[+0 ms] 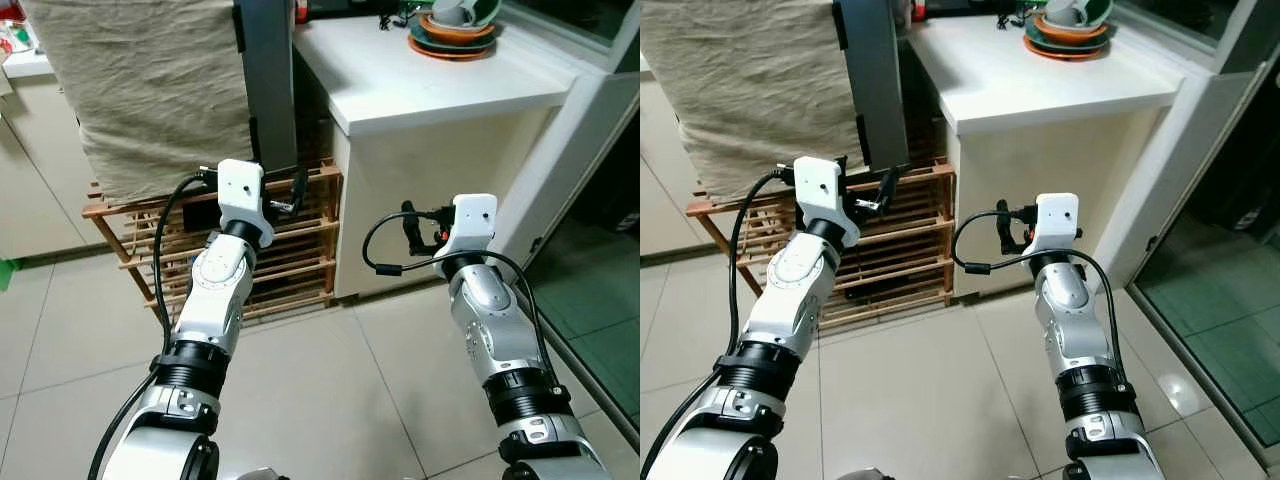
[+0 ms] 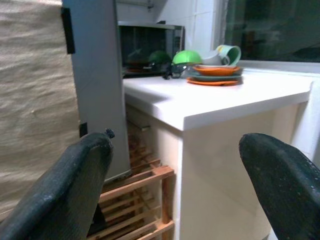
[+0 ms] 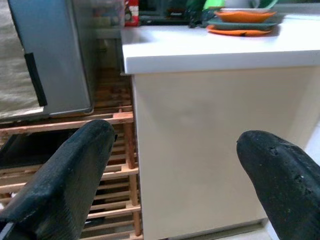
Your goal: Restocking fridge
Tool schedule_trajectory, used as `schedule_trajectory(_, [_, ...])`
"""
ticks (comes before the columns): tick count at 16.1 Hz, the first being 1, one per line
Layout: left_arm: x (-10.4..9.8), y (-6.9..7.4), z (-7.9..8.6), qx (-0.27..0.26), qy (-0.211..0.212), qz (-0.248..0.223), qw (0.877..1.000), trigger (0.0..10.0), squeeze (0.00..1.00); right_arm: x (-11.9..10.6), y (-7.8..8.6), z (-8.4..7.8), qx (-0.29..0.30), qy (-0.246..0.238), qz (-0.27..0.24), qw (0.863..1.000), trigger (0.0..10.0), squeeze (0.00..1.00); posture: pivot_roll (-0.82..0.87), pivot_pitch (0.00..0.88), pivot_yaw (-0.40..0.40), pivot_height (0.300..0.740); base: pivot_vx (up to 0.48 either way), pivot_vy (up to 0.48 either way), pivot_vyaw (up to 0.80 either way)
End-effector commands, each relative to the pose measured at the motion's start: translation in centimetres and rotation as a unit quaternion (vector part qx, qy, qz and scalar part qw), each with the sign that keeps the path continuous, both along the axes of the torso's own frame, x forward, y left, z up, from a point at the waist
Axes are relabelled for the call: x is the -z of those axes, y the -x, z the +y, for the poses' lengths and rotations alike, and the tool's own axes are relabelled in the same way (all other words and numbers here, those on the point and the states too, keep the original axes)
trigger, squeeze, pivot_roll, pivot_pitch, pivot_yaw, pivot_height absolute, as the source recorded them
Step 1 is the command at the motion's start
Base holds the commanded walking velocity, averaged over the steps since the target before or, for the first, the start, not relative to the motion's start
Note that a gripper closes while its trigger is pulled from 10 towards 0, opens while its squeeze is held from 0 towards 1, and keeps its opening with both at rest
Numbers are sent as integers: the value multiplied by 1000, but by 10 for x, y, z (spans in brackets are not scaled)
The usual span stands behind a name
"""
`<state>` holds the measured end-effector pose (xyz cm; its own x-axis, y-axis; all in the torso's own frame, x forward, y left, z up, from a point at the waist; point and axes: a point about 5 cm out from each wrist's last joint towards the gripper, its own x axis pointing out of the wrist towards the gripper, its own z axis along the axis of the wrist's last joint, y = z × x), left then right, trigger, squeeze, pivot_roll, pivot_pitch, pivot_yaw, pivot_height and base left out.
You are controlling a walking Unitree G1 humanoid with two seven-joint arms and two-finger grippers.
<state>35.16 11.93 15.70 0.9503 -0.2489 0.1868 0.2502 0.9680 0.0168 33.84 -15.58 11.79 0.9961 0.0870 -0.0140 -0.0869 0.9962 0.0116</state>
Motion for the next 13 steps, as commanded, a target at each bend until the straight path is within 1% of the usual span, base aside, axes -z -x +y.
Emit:
schedule_trajectory(1, [-2,-1,-1,4,-1,-1,1000,10000,0,-5,-4,0,1,-2,-10,1000,10000,0,-87,0,42,740,0,0,0])
schedule_trajectory(8, [-3,-2,1,-2,-5,-1,1000,10000,0,-6,-5,2,-2,-7,-17,1000,10000,0,-87,0,42,740,260,386,0])
schedule_trajectory(13, [-2,-2,1,0,-6,1,1000,10000,0,-7,-4,6,-20,2,-20,1000,10000,0,-87,0,42,740,255,409,0])
